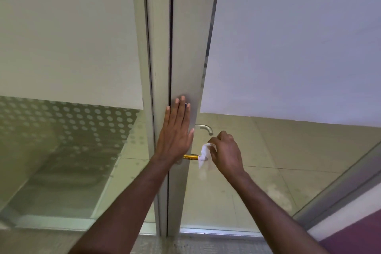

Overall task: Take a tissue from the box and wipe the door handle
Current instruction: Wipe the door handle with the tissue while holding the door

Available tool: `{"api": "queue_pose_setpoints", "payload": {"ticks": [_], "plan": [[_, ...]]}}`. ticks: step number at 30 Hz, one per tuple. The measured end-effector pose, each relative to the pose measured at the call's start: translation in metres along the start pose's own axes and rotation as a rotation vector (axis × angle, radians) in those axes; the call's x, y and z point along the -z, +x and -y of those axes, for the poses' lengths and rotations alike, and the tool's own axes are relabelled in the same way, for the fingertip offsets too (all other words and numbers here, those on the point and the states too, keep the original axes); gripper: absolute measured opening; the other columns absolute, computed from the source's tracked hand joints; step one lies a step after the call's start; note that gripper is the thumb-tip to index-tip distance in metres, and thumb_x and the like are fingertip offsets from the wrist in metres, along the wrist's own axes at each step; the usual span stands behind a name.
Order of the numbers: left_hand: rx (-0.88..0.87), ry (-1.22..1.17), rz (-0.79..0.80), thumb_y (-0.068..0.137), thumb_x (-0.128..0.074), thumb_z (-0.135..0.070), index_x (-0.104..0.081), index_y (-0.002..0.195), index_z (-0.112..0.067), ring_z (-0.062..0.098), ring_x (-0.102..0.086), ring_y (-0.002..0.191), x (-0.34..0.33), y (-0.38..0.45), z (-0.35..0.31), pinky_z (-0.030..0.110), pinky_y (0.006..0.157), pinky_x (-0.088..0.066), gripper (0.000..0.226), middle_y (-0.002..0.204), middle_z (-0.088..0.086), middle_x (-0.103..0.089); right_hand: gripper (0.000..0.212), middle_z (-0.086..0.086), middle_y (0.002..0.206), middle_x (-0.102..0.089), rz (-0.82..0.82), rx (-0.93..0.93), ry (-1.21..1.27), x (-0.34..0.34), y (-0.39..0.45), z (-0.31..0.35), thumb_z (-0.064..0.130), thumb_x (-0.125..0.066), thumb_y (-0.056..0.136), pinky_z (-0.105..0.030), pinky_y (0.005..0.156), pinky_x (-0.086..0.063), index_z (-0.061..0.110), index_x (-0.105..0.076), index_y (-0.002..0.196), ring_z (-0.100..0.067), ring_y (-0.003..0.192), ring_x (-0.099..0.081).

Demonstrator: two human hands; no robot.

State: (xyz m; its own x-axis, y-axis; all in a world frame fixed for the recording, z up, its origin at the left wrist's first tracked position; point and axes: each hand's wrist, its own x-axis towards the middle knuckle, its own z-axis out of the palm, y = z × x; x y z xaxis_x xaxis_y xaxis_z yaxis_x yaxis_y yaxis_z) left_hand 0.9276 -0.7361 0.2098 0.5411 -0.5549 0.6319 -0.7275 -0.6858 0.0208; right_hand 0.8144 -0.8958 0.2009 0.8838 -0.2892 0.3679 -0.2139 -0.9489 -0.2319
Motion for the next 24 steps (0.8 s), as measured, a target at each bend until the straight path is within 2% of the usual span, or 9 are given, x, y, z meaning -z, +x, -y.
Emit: {"api": "queue_pose_setpoints", "payload": {"ticks": [5, 8, 11, 13, 15, 17, 19, 21, 24], "plan": [[-0.002, 0.025, -0.008, 0.099, -0.044, -0.023, -0.002, 0.162, 0.000, 0.036, 0.001, 0.161, -0.006, 0.001, 0.009, 0.052, 0.131, -0.008, 0.079, 0.172, 0.022, 0.001, 0.019, -0.003, 0.103, -0.066, 0.045, -0.070, -0.015, -0.021, 0.007, 0.004, 0.011, -0.056, 0.092, -0.031, 0.062, -0.046, 0.016, -0.067, 0.106, -0.023, 0.093, -0.058], [0.020, 0.020, -0.030, 0.098, -0.038, -0.024, 0.004, 0.162, -0.002, 0.033, 0.003, 0.161, -0.007, 0.000, 0.017, 0.048, 0.131, -0.004, 0.080, 0.172, 0.020, 0.005, 0.021, -0.001, 0.099, -0.068, -0.007, -0.108, 0.107, -0.027, 0.007, 0.006, 0.008, -0.062, 0.089, -0.035, 0.062, -0.052, 0.018, -0.060, 0.107, -0.022, 0.086, -0.059], [0.002, 0.069, -0.013, 0.094, -0.033, -0.025, 0.004, 0.162, -0.001, 0.033, 0.003, 0.161, -0.007, -0.003, 0.024, 0.048, 0.131, -0.003, 0.081, 0.172, 0.020, 0.007, 0.023, -0.003, 0.098, -0.069, -0.030, -0.035, 0.103, -0.030, 0.006, 0.000, 0.006, -0.068, 0.085, -0.033, 0.062, -0.047, 0.018, -0.063, 0.105, -0.024, 0.087, -0.059], [-0.018, 0.100, 0.004, 0.092, -0.031, -0.028, 0.002, 0.162, -0.001, 0.033, 0.004, 0.161, -0.009, -0.004, 0.028, 0.048, 0.131, -0.003, 0.082, 0.172, 0.020, 0.007, 0.029, -0.005, 0.101, -0.071, -0.020, 0.088, 0.016, -0.032, 0.003, -0.007, 0.001, -0.073, 0.079, -0.034, 0.069, -0.043, 0.016, -0.069, 0.104, -0.029, 0.091, -0.061], [-0.017, 0.109, 0.021, 0.091, -0.029, -0.028, 0.002, 0.163, -0.002, 0.032, 0.004, 0.161, -0.010, -0.004, 0.030, 0.049, 0.131, -0.004, 0.082, 0.173, 0.019, 0.006, 0.038, -0.003, 0.108, -0.072, -0.019, 0.195, -0.048, -0.032, 0.000, -0.013, -0.002, -0.075, 0.073, -0.038, 0.081, -0.047, 0.016, -0.072, 0.106, -0.029, 0.100, -0.064], [-0.013, 0.104, 0.032, 0.091, -0.027, -0.029, 0.004, 0.163, -0.003, 0.033, 0.004, 0.161, -0.011, -0.003, 0.031, 0.049, 0.131, -0.005, 0.082, 0.173, 0.018, 0.009, 0.034, -0.001, 0.117, -0.073, -0.005, 0.303, -0.084, -0.033, -0.004, -0.021, 0.006, -0.075, 0.079, -0.042, 0.099, -0.047, 0.018, -0.073, 0.111, -0.026, 0.112, -0.064], [-0.015, 0.110, 0.037, 0.091, -0.027, -0.029, 0.007, 0.162, -0.004, 0.033, 0.004, 0.161, -0.011, -0.004, 0.032, 0.049, 0.131, -0.006, 0.083, 0.172, 0.017, 0.012, 0.027, 0.002, 0.123, -0.072, 0.023, 0.384, -0.104, -0.036, -0.011, -0.028, 0.021, -0.066, 0.093, -0.048, 0.114, -0.039, 0.020, -0.070, 0.119, -0.022, 0.121, -0.062], [-0.015, 0.113, 0.044, 0.091, -0.027, -0.029, 0.008, 0.162, -0.004, 0.033, 0.005, 0.161, -0.011, -0.004, 0.032, 0.049, 0.131, -0.005, 0.083, 0.172, 0.017, 0.015, 0.030, 0.003, 0.127, -0.070, 0.045, 0.424, -0.138, -0.036, -0.015, -0.033, 0.028, -0.061, 0.098, -0.049, 0.118, -0.032, 0.020, -0.067, 0.126, -0.020, 0.124, -0.060], [-0.019, 0.113, 0.050, 0.091, -0.027, -0.028, 0.008, 0.163, -0.005, 0.033, 0.006, 0.161, -0.010, -0.004, 0.032, 0.049, 0.131, -0.003, 0.083, 0.172, 0.016, 0.015, 0.033, -0.001, 0.121, -0.073, 0.072, 0.445, -0.171, -0.036, -0.015, -0.034, 0.021, -0.072, 0.091, -0.049, 0.119, -0.032, 0.017, -0.069, 0.123, -0.021, 0.117, -0.066]]}}
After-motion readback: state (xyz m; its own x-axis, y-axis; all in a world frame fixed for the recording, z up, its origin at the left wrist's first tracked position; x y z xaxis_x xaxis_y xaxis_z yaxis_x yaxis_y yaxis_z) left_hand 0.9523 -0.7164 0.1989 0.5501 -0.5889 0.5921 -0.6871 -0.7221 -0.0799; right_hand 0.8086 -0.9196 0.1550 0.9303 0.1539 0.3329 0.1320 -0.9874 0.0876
